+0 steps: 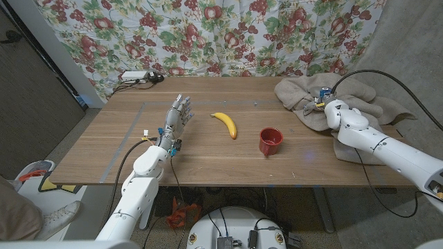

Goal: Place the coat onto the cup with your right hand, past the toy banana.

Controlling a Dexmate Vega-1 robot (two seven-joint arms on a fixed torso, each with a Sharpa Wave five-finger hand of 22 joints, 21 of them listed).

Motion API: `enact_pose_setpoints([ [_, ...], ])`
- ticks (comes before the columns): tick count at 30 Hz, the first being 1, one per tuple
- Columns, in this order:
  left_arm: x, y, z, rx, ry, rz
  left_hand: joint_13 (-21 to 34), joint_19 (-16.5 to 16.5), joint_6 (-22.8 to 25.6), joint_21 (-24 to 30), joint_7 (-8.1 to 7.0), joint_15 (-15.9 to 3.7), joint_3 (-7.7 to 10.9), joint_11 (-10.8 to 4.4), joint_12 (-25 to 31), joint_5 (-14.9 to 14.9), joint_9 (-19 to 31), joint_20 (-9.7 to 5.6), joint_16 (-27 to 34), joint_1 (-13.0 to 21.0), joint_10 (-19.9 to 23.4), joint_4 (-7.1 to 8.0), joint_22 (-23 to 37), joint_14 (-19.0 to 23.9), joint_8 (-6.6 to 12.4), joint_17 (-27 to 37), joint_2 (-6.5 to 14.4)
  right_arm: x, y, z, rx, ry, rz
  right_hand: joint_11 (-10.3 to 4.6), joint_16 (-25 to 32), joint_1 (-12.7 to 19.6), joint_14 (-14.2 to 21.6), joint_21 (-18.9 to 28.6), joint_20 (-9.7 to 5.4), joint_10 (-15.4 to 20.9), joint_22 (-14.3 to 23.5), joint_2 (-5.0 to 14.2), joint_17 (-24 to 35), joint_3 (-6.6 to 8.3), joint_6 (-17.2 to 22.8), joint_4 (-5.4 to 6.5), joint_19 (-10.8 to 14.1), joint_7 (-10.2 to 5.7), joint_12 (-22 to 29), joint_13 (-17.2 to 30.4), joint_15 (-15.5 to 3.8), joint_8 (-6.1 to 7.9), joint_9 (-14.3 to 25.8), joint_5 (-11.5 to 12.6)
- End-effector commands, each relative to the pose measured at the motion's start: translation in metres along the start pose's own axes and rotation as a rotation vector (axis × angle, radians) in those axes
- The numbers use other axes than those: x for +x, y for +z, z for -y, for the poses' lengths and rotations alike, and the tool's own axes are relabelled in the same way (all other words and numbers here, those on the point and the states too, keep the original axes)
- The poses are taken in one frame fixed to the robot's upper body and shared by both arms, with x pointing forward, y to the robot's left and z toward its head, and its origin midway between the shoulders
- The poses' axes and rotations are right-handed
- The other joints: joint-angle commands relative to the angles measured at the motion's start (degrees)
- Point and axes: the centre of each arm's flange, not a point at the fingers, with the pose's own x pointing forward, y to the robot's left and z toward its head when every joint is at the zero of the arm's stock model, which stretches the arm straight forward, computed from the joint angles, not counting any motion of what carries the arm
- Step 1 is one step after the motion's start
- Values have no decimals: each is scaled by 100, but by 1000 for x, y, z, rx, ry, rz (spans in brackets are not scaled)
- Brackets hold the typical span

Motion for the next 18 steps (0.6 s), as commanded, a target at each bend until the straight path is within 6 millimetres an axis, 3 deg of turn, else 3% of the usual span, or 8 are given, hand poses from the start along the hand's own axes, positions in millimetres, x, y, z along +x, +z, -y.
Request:
enact_pose_setpoints([
  [1, 2, -3, 1, -8, -2, 3, 12, 26, 29, 25, 3, -3, -21, 22, 50, 37, 21, 3, 31, -18, -50, 19, 35, -28, 12, 15, 13, -3, 5, 19, -17, -33, 15, -222, 75, 842, -35, 83, -623, 179, -33, 907, 15, 56, 482, 22, -31, -515, 82, -3, -307, 26, 2, 38],
  [18, 12, -5, 0, -13, -20, 0, 12, 25, 28, 24, 6, -3, -26, 19, 51, 39, 21, 8, 30, -24, -46, 20, 35, -27, 8, 15, 16, -13, 10, 52, -39, -91, 18, -244, 264, 848, -99, 311, -625, 81, -144, 910, 9, 102, 479, 5, -49, -496, 198, -42, -307, 95, -53, 99],
])
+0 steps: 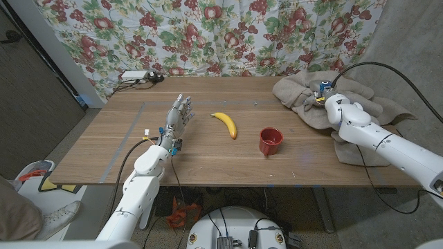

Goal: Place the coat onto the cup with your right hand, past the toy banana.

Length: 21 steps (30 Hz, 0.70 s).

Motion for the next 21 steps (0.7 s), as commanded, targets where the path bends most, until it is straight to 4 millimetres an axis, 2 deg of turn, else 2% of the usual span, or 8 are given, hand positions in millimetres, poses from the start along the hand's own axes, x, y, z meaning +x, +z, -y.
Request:
enact_pose_setpoints([
  [1, 8, -3, 0, -6, -11, -1, 12, 26, 30, 24, 8, -6, -3, 11, 51, 39, 21, 6, 31, -3, -47, -4, 35, -26, 9, 15, -7, -6, 2, 23, -14, -39, 2, -40, 46, 864, -37, 62, -634, -46, 1, 894, 7, 72, 146, 13, -45, -118, 10, -15, -309, 32, -23, 55],
  [21, 13, 0, 0, -9, -17, 16, 12, 26, 42, 23, 8, 4, -6, 10, 50, 41, 22, 1, 27, -6, -48, -4, 35, -34, 11, 15, -1, -15, 10, 52, -41, -97, 7, -45, 263, 807, -74, 341, -632, -42, -181, 876, 0, 126, 164, 25, -73, -83, 237, 4, -304, 157, -87, 155],
])
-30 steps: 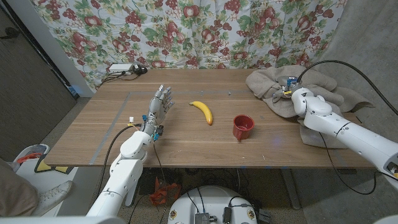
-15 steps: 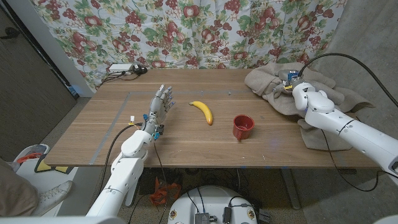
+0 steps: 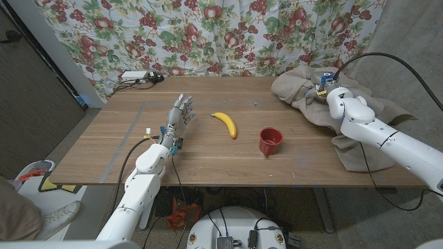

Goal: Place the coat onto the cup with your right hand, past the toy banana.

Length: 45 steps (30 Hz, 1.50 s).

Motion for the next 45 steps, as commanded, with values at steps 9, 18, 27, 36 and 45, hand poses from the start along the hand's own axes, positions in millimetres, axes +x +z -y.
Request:
enact_pose_setpoints([
  [9, 7, 5, 4, 14, -17, 13, 12, 28, 27, 24, 12, 3, -7, 22, 53, 41, 22, 2, 27, -6, -41, -6, 35, -34, 4, 15, 3, -11, 7, 36, -12, -60, 29, 11, 122, 823, -71, 169, -645, -74, -38, 899, 0, 150, -5, 36, -136, 31, 91, 4, -321, 35, -64, 67],
  [18, 10, 4, 5, 12, -22, 10, 12, 29, 36, 24, 8, 2, -9, 28, 52, 41, 21, 0, 28, -5, -43, -8, 35, -31, 7, 14, 4, -17, 6, 50, -25, -83, 37, -3, 177, 848, -144, 255, -644, -191, -142, 912, -3, 195, -40, 24, -187, 39, 70, -29, -321, 83, -75, 63],
  [27, 9, 4, 5, 14, -20, 7, 12, 28, 39, 23, 10, 5, -11, 26, 55, 42, 22, 0, 29, -5, -36, -9, 35, -31, 7, 14, 4, -25, 5, 65, -24, -106, 38, -23, 253, 833, -175, 392, -642, -228, -257, 904, -7, 234, -39, 29, -224, 56, 79, -44, -320, 138, -143, 69],
  [36, 9, 6, 3, 17, -21, 2, 12, 25, 34, 22, 0, 0, -13, 29, 53, 42, 22, 2, 29, -6, -39, -9, 35, -30, 5, 14, 6, -34, 2, 79, -14, -116, 40, -22, 310, 814, -192, 497, -642, -225, -356, 899, -9, 265, -67, 32, -229, 53, 110, -33, -320, 206, -145, 71],
  [45, 12, 11, 3, 23, -37, 6, 12, 28, 43, 22, 4, 5, -14, 27, 55, 43, 22, -1, 30, -5, -33, -11, 35, -27, 7, 14, 8, -45, -2, 92, -1, -134, 35, -20, 336, 810, -195, 544, -644, -227, -389, 896, -10, 283, -81, 30, -246, 63, 126, -28, -320, 234, -153, 75],
])
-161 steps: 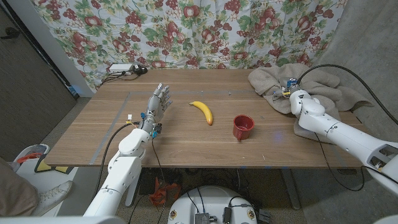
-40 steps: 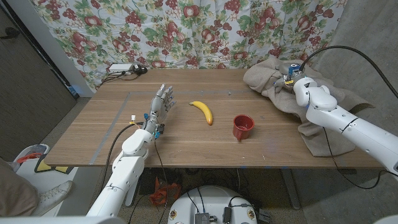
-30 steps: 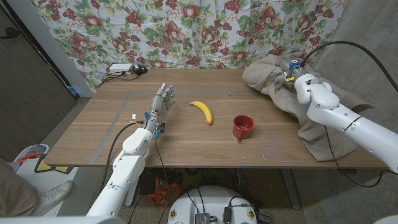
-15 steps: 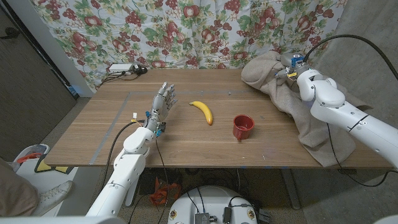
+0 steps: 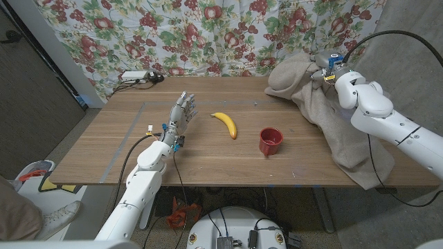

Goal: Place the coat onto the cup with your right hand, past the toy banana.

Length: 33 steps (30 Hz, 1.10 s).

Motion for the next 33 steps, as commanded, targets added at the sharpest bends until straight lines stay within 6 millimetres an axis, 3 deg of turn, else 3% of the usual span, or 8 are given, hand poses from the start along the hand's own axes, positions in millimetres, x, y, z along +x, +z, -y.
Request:
enact_pose_setpoints([
  [1, 3, 7, -1, 7, -15, 4, 12, 26, 21, 22, -17, 8, -15, 31, 55, 42, 22, 1, 29, -6, -33, -11, 35, -29, 7, 14, 8, -14, -4, 20, 5, -25, -4, 19, 44, 225, -20, 44, -716, 2, -11, 254, 21, 90, -19, 52, -30, 6, 42, 7, -410, 34, 29, 9],
  [18, 9, 8, 0, 7, -33, 9, 12, 28, 17, 22, -13, 2, -18, 28, 53, 43, 22, -3, 28, -5, -37, -13, 35, -32, 4, 14, 10, -47, 3, 49, -20, -51, 8, 14, 130, 194, -38, 180, -715, -21, -151, 237, 17, 159, -55, 51, -70, 9, 49, -10, -409, 131, -39, 21],
  [33, 10, 7, 0, 7, -35, 9, 12, 28, 24, 22, -15, 2, -21, 24, 52, 43, 22, -3, 28, -5, -38, -15, 35, -31, 6, 14, 12, -65, 13, 56, -26, -34, 28, 11, 180, 186, -49, 240, -716, -6, -243, 225, 15, 216, -54, 41, -36, 32, 39, -17, -409, 210, -88, 36],
])
